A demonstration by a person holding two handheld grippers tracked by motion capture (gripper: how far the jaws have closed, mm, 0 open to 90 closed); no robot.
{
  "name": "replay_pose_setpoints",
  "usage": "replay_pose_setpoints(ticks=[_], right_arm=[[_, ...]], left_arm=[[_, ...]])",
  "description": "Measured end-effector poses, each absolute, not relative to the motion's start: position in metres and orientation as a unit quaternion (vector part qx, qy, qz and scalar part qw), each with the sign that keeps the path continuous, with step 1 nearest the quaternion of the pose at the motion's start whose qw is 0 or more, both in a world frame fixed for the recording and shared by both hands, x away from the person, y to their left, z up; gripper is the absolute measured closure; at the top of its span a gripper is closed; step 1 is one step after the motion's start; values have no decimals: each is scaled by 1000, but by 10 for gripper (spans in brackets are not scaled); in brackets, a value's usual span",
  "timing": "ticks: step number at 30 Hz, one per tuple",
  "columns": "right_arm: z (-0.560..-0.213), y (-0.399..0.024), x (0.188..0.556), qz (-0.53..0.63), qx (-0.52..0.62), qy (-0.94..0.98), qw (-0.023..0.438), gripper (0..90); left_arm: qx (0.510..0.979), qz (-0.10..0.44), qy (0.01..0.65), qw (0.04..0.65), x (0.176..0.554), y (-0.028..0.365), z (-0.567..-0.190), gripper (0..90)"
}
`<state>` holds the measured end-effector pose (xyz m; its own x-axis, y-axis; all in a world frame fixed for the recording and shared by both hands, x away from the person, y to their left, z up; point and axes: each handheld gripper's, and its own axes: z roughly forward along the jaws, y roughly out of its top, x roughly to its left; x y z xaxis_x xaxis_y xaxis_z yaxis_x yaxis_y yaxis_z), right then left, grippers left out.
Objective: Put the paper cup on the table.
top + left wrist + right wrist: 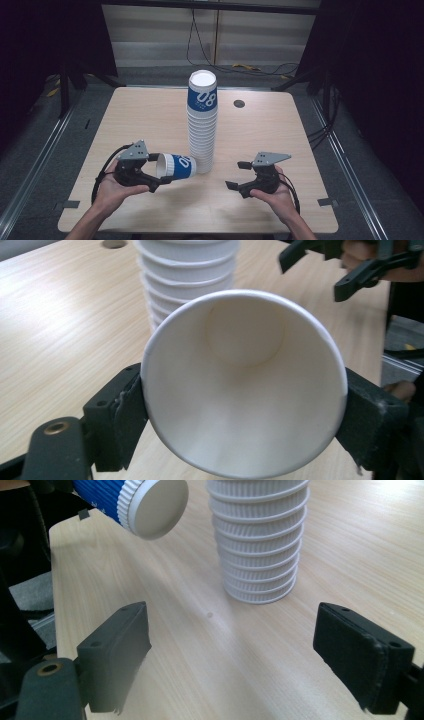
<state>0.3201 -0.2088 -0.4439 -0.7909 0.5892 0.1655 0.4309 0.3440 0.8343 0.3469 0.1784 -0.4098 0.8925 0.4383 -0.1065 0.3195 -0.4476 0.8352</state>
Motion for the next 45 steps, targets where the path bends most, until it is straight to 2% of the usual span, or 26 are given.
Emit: replay_pose_setpoints(ticks=[11, 14, 26, 33, 38, 45], right_arm=[[-439, -216, 318, 482, 321, 809, 106, 167], [-439, -215, 317, 486, 317, 808, 103, 194], [-439, -218, 323, 492, 323, 803, 96, 196], [-439, -218, 323, 489, 325, 804, 97, 195], [-439, -223, 326, 482, 340, 799, 115, 181], [-439, -223, 326, 477, 340, 802, 114, 185]], left_arm=[[849, 60, 286, 439, 353, 198, -413, 178], [853, 58, 294, 428, 355, 201, -412, 178], [859, 67, 345, 371, 376, 219, -407, 175], [867, 75, 356, 340, 387, 222, -412, 175], [869, 80, 365, 326, 395, 224, -409, 175], [889, 73, 358, 275, 407, 220, -403, 175]])
